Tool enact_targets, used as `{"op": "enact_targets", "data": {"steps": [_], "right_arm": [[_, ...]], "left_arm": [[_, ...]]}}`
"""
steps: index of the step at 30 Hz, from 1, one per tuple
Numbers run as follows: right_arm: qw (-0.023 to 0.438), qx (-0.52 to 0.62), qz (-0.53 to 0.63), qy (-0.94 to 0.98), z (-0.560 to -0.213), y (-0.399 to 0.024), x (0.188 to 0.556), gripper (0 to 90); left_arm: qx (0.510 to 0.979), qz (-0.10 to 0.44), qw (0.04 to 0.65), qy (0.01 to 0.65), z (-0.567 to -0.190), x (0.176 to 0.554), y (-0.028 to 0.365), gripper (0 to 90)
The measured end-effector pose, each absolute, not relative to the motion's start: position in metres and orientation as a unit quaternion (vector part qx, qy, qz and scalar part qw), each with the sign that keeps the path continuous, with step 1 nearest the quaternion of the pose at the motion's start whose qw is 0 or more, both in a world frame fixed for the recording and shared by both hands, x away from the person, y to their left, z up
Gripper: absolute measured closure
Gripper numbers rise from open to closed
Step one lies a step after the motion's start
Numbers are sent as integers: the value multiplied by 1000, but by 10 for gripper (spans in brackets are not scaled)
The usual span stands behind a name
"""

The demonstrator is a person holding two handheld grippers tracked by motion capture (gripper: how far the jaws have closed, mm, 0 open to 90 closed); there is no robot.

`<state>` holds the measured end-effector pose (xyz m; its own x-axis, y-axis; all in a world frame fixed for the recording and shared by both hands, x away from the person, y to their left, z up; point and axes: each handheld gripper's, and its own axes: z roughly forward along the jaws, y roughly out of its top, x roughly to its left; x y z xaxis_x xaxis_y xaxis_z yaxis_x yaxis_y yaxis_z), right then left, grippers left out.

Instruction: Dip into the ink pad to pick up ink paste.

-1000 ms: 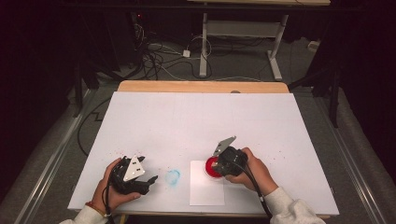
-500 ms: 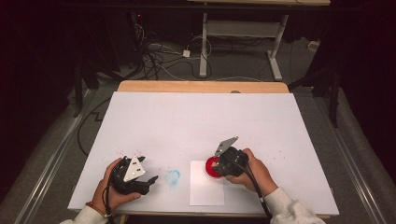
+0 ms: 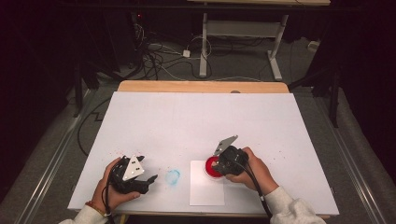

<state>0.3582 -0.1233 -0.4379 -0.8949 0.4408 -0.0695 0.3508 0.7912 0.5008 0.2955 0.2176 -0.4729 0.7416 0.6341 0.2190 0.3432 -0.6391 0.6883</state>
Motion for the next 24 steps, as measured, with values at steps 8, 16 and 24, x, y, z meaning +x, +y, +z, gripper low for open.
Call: {"op": "enact_targets", "data": {"steps": [8,16,24], "right_arm": [[98,210,263,937,-427,-128,357,758],[113,209,277,931,-416,-133,354,758],[127,215,292,923,-406,-140,353,758]], "left_arm": [[876,225,321,281,-474,296,219,200],[877,223,320,278,-474,297,218,200],[876,222,322,281,-474,296,220,200]]}}
